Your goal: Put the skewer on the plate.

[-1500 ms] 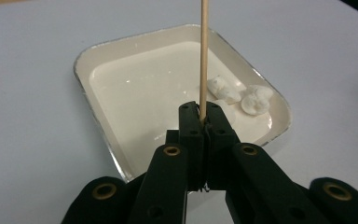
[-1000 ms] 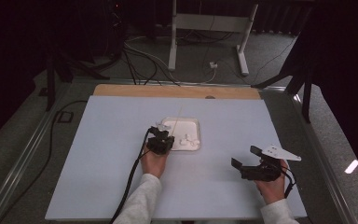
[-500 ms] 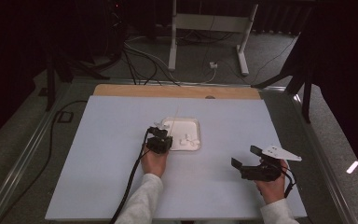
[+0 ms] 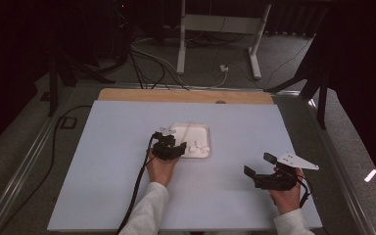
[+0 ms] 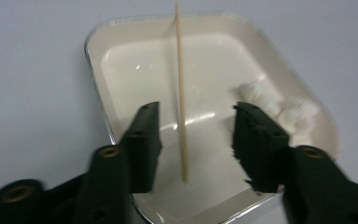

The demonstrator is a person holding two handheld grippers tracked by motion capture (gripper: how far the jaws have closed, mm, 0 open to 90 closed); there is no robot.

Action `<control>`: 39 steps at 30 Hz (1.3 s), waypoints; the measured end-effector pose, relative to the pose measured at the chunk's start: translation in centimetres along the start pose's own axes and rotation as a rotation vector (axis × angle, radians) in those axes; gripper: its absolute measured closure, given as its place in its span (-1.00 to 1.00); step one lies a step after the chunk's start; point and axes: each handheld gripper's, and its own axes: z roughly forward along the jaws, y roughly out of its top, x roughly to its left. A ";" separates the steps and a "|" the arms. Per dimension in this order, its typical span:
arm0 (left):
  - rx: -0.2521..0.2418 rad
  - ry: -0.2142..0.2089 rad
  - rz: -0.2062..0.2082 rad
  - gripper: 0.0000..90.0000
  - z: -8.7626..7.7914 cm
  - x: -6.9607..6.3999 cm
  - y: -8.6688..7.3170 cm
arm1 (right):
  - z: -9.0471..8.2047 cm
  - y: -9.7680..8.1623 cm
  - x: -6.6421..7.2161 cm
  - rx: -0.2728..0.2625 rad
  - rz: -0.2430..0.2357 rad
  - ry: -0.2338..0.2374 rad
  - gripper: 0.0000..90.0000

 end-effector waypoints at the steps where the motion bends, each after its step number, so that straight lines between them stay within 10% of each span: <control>1: -0.014 -0.012 -0.001 -0.05 -0.3 0.1 0.1 | 0.0 0.0 0.0 -0.003 0.000 0.001 -1.00; 10: -0.174 -0.048 0.033 -0.61 -5.4 2.0 0.0 | -0.1 -0.3 -0.1 -0.012 -0.017 -0.003 -1.00; 19: -0.232 -0.090 0.134 -0.95 -9.9 4.2 -1.1 | 0.3 -0.4 0.2 -0.026 -0.028 -0.009 -1.00; 32: -0.336 -0.072 0.250 -0.98 -14.8 5.8 -3.8 | 0.8 -0.6 0.4 -0.028 -0.058 -0.014 -1.00; 39: -0.363 -0.003 0.237 -0.98 -16.0 6.7 -5.4 | 0.8 -0.6 0.4 -0.039 -0.075 -0.024 -1.00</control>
